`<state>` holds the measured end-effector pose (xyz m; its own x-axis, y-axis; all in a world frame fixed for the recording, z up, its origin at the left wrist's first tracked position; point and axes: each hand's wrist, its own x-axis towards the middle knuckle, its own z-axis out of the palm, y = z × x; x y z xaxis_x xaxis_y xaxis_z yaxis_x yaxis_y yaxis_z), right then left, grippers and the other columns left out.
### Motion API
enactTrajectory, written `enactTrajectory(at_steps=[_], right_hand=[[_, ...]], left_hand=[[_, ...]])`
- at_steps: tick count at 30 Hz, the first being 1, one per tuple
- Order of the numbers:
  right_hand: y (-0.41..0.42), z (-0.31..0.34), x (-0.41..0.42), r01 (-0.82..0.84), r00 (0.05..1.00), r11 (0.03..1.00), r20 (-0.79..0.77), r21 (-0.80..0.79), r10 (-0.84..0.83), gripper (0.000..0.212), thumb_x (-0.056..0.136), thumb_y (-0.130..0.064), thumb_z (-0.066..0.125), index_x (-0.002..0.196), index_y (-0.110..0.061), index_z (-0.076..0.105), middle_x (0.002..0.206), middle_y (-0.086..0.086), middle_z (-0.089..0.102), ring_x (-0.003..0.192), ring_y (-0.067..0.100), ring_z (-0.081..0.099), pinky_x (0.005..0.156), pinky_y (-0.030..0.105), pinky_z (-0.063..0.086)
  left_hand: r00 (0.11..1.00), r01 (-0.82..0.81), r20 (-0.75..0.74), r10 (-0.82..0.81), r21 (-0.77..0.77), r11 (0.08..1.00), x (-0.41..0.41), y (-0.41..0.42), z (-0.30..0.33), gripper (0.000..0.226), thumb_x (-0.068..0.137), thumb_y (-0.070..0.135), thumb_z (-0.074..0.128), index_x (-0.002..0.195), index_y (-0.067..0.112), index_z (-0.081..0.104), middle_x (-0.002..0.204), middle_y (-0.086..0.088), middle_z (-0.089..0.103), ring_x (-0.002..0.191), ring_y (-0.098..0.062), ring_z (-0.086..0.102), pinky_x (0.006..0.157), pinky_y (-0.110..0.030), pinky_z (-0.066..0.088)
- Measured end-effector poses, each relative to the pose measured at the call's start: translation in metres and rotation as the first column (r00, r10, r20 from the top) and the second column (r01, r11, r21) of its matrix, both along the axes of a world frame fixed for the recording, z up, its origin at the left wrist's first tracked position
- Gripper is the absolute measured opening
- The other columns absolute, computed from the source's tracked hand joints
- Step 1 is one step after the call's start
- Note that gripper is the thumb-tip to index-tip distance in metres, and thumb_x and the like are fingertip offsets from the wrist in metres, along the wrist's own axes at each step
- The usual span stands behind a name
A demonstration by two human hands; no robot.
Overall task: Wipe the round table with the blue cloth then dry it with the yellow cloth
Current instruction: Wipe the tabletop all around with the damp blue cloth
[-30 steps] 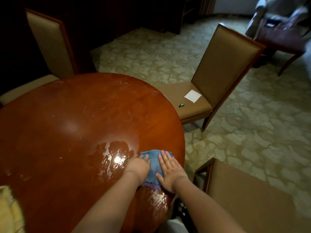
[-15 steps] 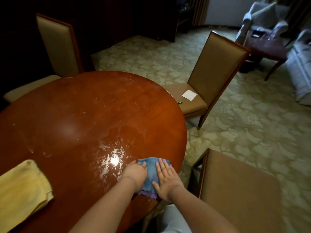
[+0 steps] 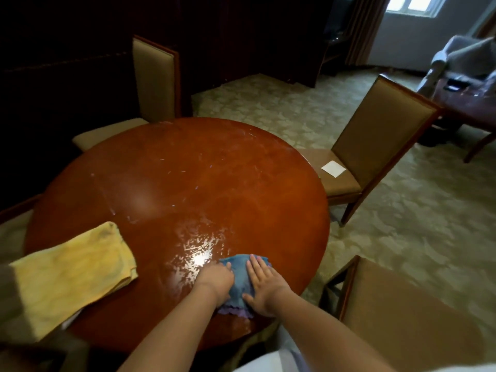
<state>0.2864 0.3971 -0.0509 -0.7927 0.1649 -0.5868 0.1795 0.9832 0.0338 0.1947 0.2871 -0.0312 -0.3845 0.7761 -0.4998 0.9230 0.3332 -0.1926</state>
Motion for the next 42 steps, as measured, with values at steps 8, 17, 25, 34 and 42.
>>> enactTrajectory(at_steps=[8, 17, 25, 34, 42], right_hand=[[-0.021, -0.002, -0.047, -0.181, 0.983, 0.983, 0.014, 0.020, 0.180, 0.079, 0.098, -0.055, 0.020, 0.148, -0.007, -0.017, 0.155, 0.011, -0.024, 0.143, 0.022, -0.019, 0.118, 0.038, -0.003], [-0.023, 0.001, -0.093, -0.341, 0.940, 0.940, 0.042, 0.021, 0.340, 0.080, 0.097, -0.055, 0.022, 0.148, -0.007, -0.017, 0.155, 0.010, -0.023, 0.143, 0.021, -0.020, 0.117, 0.036, -0.005], [-0.014, 0.002, -0.107, -0.362, 0.931, 0.932, 0.046, -0.024, 0.363, 0.083, 0.096, -0.058, 0.024, 0.148, -0.008, -0.018, 0.154, 0.008, -0.025, 0.143, 0.020, -0.021, 0.116, 0.035, -0.005], [-0.018, 0.000, -0.113, -0.343, 0.938, 0.939, 0.049, 0.016, 0.342, 0.084, 0.095, -0.059, 0.022, 0.147, -0.009, -0.020, 0.154, 0.008, -0.027, 0.142, 0.020, -0.022, 0.115, 0.034, -0.008], [-0.020, 0.003, -0.126, -0.343, 0.936, 0.939, 0.089, 0.017, 0.340, 0.086, 0.094, -0.062, 0.025, 0.147, -0.011, -0.021, 0.148, 0.003, -0.033, 0.142, 0.018, -0.023, 0.116, 0.035, -0.003]], left_hand=[[0.977, -0.212, 0.020, 0.211, 0.005, 0.977, -0.031, -0.032, -0.005, 0.057, 0.095, 0.029, 0.052, 0.144, 0.006, 0.036, 0.151, -0.009, 0.034, 0.131, -0.027, 0.041, 0.105, -0.035, 0.034], [0.933, -0.354, 0.061, 0.354, -0.021, 0.935, -0.056, -0.042, -0.008, 0.040, 0.096, 0.021, 0.048, 0.133, 0.008, 0.049, 0.137, -0.011, 0.046, 0.124, -0.028, 0.047, 0.102, -0.036, 0.038], [0.941, -0.326, 0.082, 0.328, -0.038, 0.945, -0.083, -0.033, -0.005, 0.036, 0.091, 0.024, 0.057, 0.125, 0.010, 0.055, 0.129, -0.009, 0.054, 0.118, -0.026, 0.052, 0.096, -0.035, 0.042], [0.964, -0.254, 0.082, 0.252, 0.015, 0.967, -0.093, -0.042, -0.012, 0.047, 0.093, 0.026, 0.052, 0.136, 0.009, 0.045, 0.139, -0.010, 0.045, 0.127, -0.025, 0.042, 0.107, -0.036, 0.035], [0.970, -0.231, 0.090, 0.226, 0.046, 0.972, -0.106, -0.047, -0.024, 0.058, 0.092, 0.029, 0.054, 0.143, 0.006, 0.038, 0.147, -0.010, 0.038, 0.132, -0.027, 0.038, 0.111, -0.038, 0.031]])
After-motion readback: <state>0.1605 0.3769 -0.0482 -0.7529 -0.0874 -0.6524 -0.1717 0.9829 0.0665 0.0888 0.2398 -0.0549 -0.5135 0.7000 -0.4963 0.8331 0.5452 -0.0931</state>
